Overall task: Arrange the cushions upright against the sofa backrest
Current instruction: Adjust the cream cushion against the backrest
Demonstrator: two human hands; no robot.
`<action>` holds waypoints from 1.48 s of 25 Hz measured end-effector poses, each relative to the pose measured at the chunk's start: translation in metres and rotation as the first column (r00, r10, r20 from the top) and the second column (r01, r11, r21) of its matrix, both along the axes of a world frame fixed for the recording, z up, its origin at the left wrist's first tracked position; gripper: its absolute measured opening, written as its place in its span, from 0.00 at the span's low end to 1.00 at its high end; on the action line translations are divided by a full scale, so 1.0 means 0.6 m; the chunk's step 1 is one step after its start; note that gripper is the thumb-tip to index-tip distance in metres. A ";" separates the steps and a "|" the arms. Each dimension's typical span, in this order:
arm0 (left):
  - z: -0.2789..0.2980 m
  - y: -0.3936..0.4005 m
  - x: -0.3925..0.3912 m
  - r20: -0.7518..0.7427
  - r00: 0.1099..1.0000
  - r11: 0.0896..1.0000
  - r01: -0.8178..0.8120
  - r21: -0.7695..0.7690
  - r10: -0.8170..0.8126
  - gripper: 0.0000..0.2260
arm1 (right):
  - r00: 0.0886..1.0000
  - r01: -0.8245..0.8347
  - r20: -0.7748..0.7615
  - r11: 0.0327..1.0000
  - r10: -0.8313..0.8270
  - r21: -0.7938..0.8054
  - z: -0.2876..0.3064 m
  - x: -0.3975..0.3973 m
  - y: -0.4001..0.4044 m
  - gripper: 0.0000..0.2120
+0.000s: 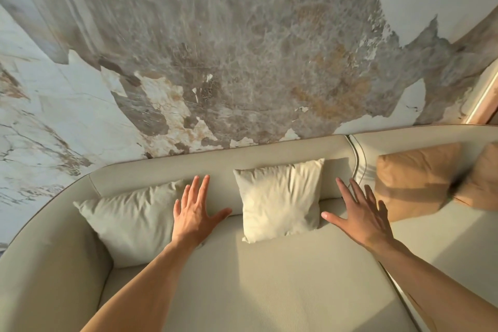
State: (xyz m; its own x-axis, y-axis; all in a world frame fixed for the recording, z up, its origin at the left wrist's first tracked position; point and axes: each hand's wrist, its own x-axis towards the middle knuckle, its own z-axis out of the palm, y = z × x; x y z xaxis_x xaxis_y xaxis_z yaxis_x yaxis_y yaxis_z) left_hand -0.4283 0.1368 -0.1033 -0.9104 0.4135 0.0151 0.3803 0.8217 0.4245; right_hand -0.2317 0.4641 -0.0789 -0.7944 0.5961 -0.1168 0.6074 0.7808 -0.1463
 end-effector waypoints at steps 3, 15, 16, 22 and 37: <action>-0.010 0.007 -0.012 0.008 1.000 1.000 -0.024 0.005 0.024 0.47 | 0.999 -0.022 0.026 1.000 0.022 -0.006 -0.012 -0.011 0.023 0.47; -0.085 0.187 0.069 0.075 0.968 0.970 -0.237 -0.046 0.240 0.45 | 0.989 -0.143 0.023 0.983 0.147 -0.113 -0.093 -0.008 0.259 0.46; -0.101 0.203 0.074 0.090 0.961 0.965 -0.260 -0.041 0.263 0.45 | 0.987 -0.149 0.040 0.982 0.154 -0.114 -0.108 -0.005 0.283 0.46; -0.228 0.243 0.024 0.179 0.917 0.934 -0.346 -0.093 0.358 0.47 | 0.997 -0.050 -0.079 0.917 0.020 -0.395 -0.212 -0.068 0.364 0.48; -0.504 0.297 -0.254 0.676 0.731 0.901 -0.351 0.255 0.094 0.48 | 0.966 0.087 -0.093 0.643 -0.241 -0.761 -0.557 -0.321 0.369 0.53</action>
